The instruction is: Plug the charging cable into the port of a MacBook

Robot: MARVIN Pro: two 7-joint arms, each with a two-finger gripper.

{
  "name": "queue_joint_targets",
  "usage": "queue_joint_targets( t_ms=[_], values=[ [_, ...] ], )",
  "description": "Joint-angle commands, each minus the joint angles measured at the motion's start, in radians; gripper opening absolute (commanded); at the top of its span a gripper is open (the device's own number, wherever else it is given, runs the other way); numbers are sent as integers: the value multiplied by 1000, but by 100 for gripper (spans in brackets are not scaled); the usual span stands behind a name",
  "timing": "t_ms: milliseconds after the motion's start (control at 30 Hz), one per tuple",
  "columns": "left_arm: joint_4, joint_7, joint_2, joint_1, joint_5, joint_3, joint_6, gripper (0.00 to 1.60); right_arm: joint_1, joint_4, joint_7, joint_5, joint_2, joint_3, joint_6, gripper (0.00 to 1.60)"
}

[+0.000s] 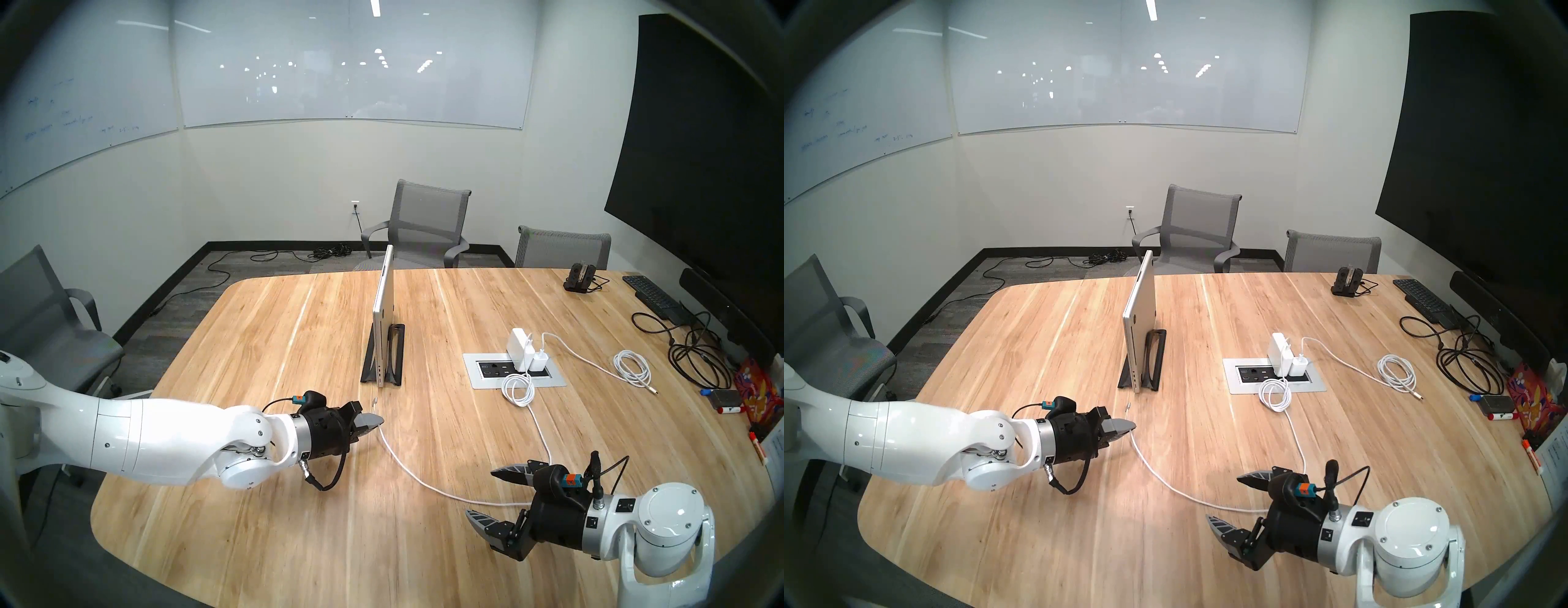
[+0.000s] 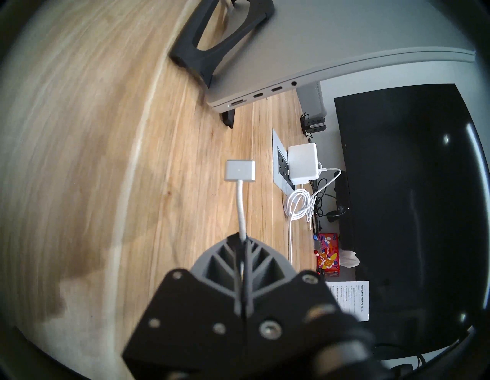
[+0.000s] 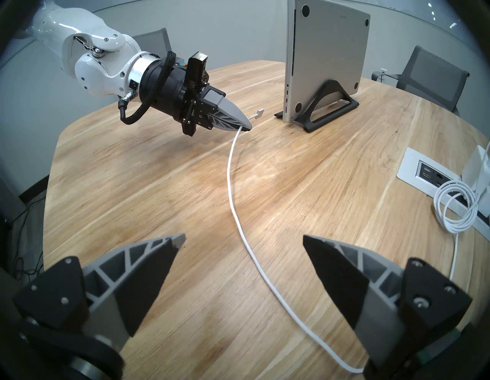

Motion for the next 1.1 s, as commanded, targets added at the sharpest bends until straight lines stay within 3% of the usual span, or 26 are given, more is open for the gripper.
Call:
queue_joint_targets(
  t_ms=[0, 1067],
  values=[
    [6, -33, -6, 4, 0, -11, -2, 0, 1, -18, 1, 2, 0, 1, 0, 160],
    [99, -45, -78, 2, -10, -27, 16, 0, 3, -18, 5, -1, -3, 3, -2, 160]
  ],
)
